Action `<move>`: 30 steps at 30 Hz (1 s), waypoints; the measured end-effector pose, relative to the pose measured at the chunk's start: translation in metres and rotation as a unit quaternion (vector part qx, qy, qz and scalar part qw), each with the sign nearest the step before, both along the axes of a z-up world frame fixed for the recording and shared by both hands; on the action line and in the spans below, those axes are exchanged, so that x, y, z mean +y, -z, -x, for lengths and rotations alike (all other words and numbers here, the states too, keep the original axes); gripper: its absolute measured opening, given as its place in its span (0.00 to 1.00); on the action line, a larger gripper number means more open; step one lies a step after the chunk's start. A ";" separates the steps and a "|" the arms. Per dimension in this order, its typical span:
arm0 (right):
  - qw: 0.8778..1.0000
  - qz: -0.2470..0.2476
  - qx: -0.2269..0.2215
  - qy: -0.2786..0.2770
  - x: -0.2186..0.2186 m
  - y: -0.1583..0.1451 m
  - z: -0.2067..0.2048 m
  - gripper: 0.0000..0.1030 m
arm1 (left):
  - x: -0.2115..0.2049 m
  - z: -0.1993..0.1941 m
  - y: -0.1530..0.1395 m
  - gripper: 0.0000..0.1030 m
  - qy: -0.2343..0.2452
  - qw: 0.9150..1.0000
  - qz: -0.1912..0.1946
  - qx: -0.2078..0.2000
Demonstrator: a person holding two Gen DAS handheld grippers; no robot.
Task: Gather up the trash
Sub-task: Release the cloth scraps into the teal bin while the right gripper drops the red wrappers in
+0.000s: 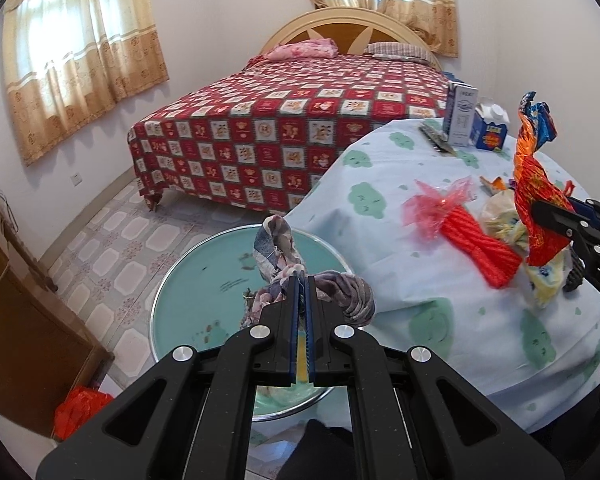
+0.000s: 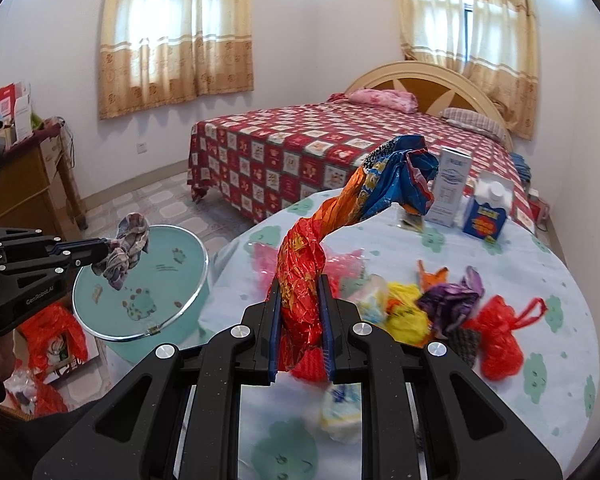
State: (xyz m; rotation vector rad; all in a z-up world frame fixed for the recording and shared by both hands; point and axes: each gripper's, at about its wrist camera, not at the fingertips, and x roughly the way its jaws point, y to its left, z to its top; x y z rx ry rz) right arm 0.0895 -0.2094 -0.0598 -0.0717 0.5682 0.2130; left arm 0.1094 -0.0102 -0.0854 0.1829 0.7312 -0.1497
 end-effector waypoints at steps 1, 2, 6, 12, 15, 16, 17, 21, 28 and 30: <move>1.000 0.001 0.000 -0.003 0.003 0.000 -0.001 0.17 | 0.002 -0.001 0.001 0.03 -0.003 1.000 0.000 0.000; 1.000 0.003 0.001 -0.007 0.008 0.000 -0.004 0.17 | 0.006 -0.001 0.001 0.03 -0.007 1.000 -0.001 0.001; 1.000 0.007 0.003 -0.019 0.021 0.001 -0.011 0.17 | 0.016 -0.001 0.003 0.03 -0.019 1.000 0.001 0.002; 0.999 0.014 0.008 -0.037 0.039 0.004 -0.021 0.17 | 0.032 -0.001 0.004 0.03 -0.034 0.999 0.000 0.000; 0.999 0.015 0.012 -0.045 0.049 0.006 -0.026 0.17 | 0.039 0.000 0.005 0.03 -0.042 0.999 0.000 0.001; 0.999 0.017 0.014 -0.048 0.052 0.007 -0.029 0.17 | 0.040 0.000 0.005 0.03 -0.044 0.999 0.000 0.001; 0.998 0.017 0.015 -0.051 0.054 0.008 -0.030 0.17 | 0.043 -0.001 0.004 0.03 -0.047 0.999 0.000 0.001; 0.998 0.021 0.021 -0.062 0.066 0.011 -0.038 0.17 | 0.053 -0.001 0.005 0.03 -0.057 0.998 -0.001 0.001; 0.996 0.027 0.030 -0.080 0.083 0.018 -0.046 0.17 | 0.066 -0.002 0.009 0.03 -0.072 0.997 -0.004 0.005; 0.995 0.030 0.031 -0.085 0.087 0.019 -0.049 0.17 | 0.069 -0.002 0.009 0.03 -0.076 0.997 -0.005 0.005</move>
